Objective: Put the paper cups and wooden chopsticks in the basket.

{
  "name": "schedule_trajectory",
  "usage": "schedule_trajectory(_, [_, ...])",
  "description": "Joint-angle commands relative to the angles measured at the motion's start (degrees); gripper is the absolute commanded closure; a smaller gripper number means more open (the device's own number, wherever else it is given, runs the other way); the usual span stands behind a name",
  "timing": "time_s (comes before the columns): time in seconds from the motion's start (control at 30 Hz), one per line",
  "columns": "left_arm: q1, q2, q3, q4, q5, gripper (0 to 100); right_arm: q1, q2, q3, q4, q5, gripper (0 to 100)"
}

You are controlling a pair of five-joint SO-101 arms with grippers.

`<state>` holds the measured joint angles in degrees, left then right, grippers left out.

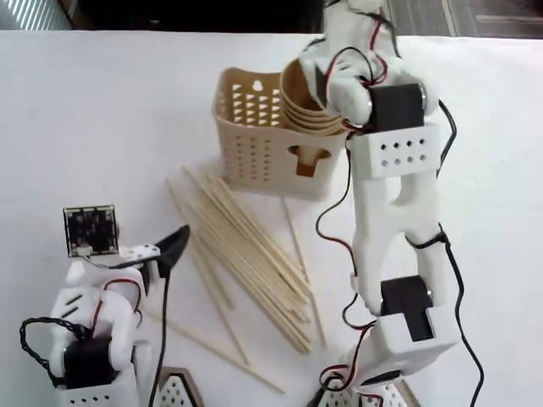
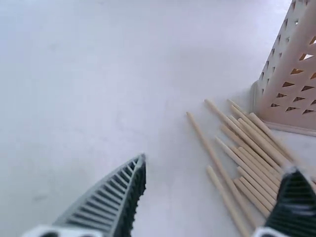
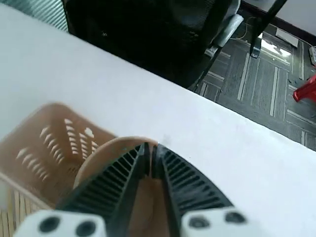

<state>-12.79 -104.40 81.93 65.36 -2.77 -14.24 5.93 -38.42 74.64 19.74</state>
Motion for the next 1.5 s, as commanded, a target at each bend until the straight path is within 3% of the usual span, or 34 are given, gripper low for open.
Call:
schedule_trajectory(0.0, [-0.6, 0.0, -0.3, -1.2, 0.2, 60, -0.6, -0.6, -0.1, 3.6, 2.5, 97.9])
schedule_trajectory(0.37, [-0.6, 0.0, -0.3, -1.2, 0.2, 60, -1.8, -10.7, 0.7, 3.3, 2.5, 97.8])
schedule_trajectory(0.53, [-0.6, 0.0, -0.3, -1.1, 0.2, 60, -1.9, -13.8, 10.3, 2.8, 2.5, 97.8])
schedule_trajectory(0.67, [-0.6, 0.0, -0.3, -1.0, 0.2, 60, -1.5, -21.5, 25.1, -6.4, 1.1, 97.8])
schedule_trajectory(0.97, [-0.6, 0.0, -0.3, -0.9, 0.2, 60, -1.5, -40.6, 61.6, -37.4, 1.1, 98.0])
schedule_trajectory(1.47, [-0.6, 0.0, -0.2, -0.8, 0.2, 60, 0.9, -36.5, 70.4, -44.3, 0.9, 98.0])
